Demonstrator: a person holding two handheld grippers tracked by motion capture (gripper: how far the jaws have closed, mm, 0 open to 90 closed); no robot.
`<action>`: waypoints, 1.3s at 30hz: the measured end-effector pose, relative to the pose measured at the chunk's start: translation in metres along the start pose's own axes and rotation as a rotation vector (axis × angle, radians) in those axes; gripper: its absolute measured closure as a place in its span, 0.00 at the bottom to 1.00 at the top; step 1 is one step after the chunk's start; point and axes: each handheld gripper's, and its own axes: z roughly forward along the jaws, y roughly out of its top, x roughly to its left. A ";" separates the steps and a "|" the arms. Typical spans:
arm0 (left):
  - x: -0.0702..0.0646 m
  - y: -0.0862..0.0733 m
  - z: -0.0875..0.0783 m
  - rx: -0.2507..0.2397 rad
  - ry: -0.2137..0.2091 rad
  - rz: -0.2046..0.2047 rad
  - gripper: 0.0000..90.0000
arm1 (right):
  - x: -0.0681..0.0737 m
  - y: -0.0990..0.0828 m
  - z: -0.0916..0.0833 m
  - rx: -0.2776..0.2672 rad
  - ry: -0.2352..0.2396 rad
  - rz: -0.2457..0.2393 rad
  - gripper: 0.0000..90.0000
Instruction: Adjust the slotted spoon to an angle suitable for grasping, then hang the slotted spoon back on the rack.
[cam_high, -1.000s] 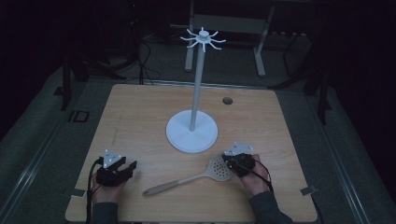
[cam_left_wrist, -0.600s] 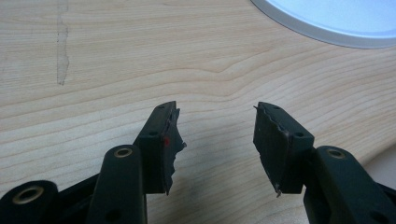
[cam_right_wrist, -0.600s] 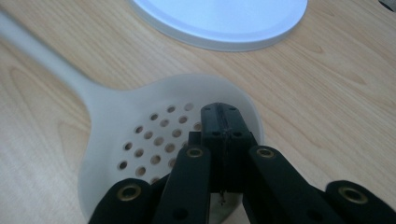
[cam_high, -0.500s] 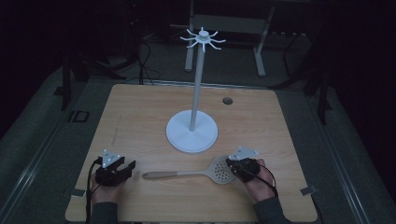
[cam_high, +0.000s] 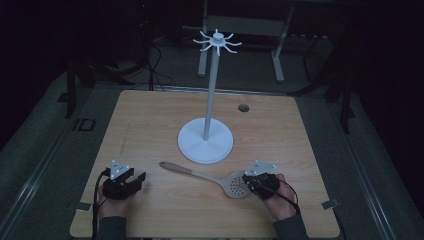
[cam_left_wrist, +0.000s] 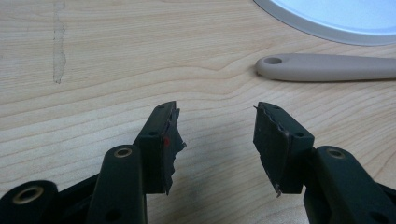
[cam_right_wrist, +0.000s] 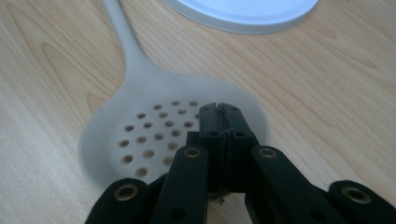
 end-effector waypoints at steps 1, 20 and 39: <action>0.000 0.000 0.000 0.000 0.000 0.000 0.55 | 0.000 0.002 0.000 -0.004 0.004 -0.004 0.98; 0.001 0.001 0.001 0.001 0.003 -0.006 0.55 | 0.009 0.066 0.006 -0.046 0.038 -0.107 0.86; 0.001 0.001 0.000 0.001 0.000 -0.001 0.55 | 0.033 0.113 0.051 0.013 0.131 -0.215 0.82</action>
